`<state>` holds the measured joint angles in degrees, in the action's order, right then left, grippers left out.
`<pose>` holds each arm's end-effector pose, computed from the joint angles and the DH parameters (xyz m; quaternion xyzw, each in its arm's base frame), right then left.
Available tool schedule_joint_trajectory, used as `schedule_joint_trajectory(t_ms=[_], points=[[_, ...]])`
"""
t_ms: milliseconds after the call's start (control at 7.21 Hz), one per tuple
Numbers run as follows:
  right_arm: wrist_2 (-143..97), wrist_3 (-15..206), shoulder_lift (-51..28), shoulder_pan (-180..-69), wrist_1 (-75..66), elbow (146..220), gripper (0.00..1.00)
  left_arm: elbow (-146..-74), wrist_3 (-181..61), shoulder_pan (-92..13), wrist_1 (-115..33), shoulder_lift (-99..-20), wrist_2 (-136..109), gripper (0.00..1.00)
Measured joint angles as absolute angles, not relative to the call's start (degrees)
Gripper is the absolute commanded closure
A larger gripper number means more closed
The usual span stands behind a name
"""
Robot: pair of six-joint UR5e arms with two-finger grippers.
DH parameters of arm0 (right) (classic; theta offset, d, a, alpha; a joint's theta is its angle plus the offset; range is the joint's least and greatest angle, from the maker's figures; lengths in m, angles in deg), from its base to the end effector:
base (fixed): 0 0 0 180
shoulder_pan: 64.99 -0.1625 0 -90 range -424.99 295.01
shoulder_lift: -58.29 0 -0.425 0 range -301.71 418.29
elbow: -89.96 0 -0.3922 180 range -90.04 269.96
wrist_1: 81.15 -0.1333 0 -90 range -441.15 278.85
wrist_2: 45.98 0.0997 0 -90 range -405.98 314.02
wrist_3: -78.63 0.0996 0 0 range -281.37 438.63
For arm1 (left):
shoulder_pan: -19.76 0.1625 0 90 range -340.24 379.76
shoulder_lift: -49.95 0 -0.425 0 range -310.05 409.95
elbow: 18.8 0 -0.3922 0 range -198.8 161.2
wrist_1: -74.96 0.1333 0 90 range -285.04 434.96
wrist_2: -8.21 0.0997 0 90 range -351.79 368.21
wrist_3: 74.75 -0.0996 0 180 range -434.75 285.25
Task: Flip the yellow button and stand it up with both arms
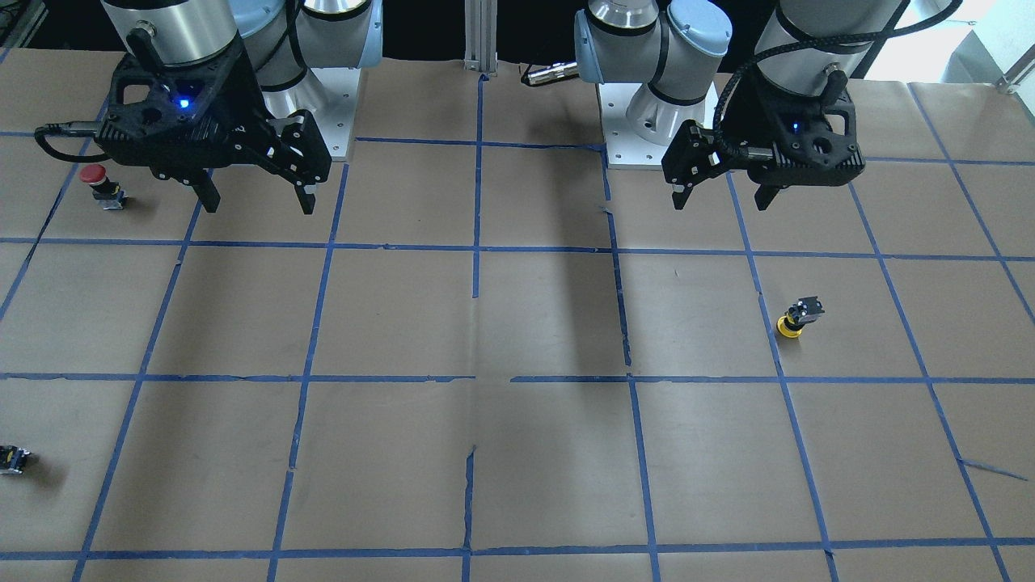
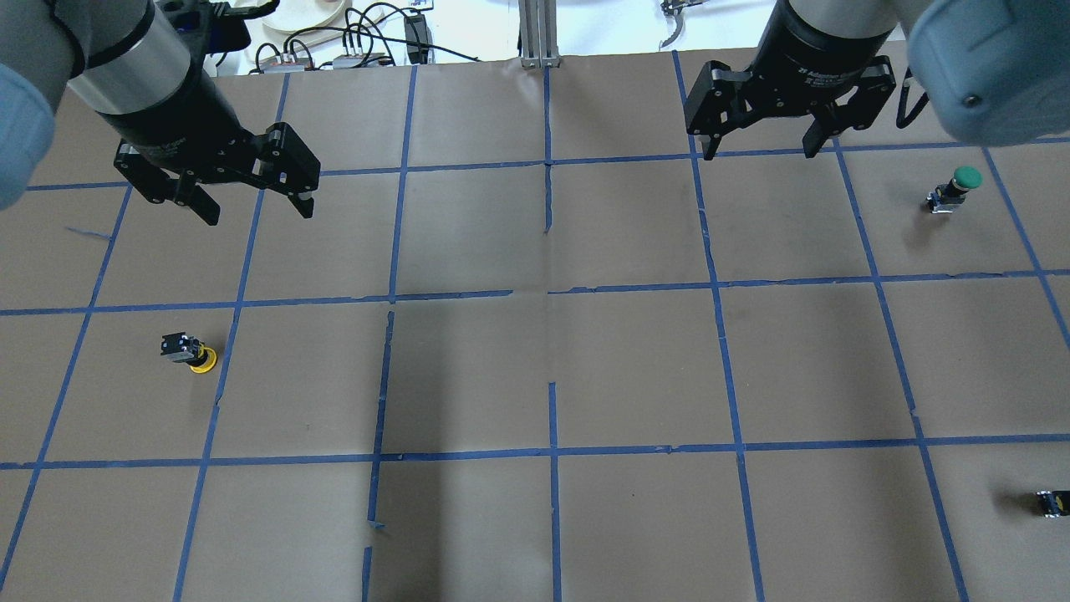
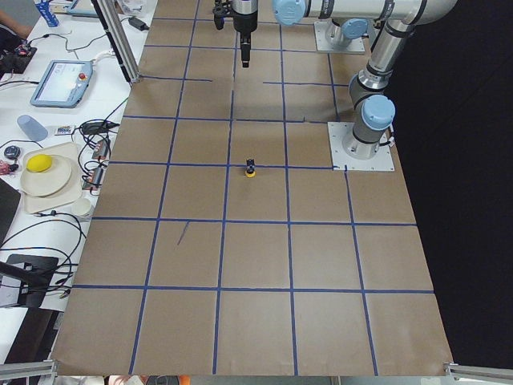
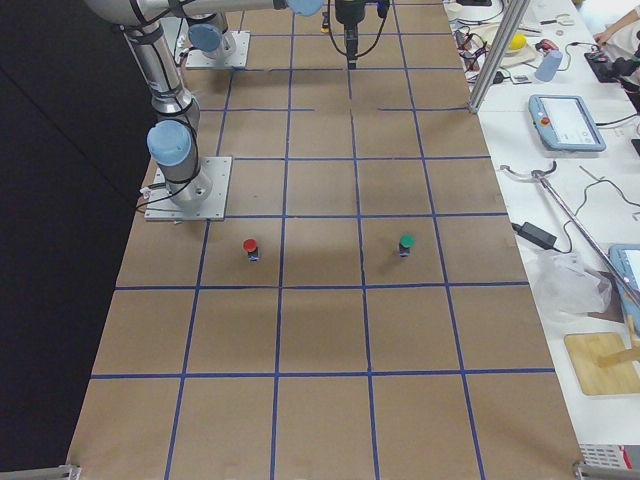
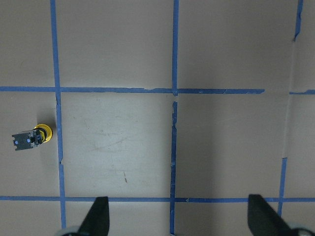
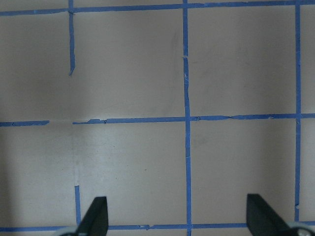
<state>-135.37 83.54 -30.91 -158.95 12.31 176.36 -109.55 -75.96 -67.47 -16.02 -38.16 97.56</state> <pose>0.1691 -0.4971 0.5185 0.0080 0.9985 -0.0540 0.0095 -0.1112 -0.4840 0.4958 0.0136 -0.9999 0.0016 0.0056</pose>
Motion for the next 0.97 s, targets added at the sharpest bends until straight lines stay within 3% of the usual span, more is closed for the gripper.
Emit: schedule_joint_trajectory(t_ms=[971], points=[[-135.37, 83.56, -30.91, -158.95, 12.32, 176.36, 0.00, -110.88, -75.96, -67.43, -15.43, -37.87, 97.88, 0.00]])
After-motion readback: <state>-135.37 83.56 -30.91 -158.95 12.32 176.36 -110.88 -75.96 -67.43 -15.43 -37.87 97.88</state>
